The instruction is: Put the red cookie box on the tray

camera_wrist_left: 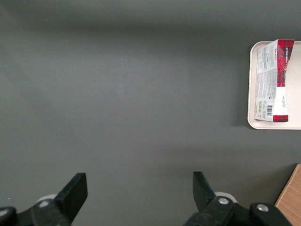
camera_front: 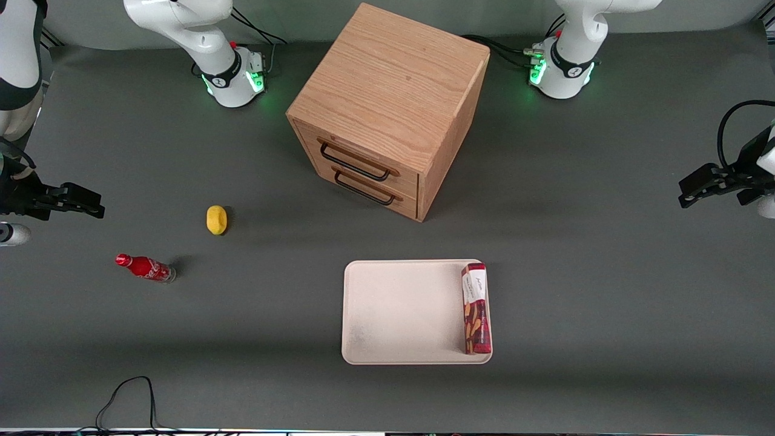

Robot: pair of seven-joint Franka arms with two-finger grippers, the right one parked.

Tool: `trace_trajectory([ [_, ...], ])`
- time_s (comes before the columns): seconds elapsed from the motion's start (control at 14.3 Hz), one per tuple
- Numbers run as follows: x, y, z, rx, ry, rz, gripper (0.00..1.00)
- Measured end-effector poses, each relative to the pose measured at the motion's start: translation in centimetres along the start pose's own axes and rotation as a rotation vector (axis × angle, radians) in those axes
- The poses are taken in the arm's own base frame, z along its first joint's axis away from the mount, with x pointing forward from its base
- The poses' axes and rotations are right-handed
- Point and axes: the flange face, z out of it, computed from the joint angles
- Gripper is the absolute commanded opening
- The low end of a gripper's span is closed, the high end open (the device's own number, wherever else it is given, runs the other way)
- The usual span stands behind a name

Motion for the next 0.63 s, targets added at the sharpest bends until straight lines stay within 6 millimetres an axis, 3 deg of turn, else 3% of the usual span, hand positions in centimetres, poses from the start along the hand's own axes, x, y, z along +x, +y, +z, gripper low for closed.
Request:
trace_trajectory([
  [0.63, -0.8, 1.9, -0.8, -0.003, -0.046, 0.034, 1.00],
])
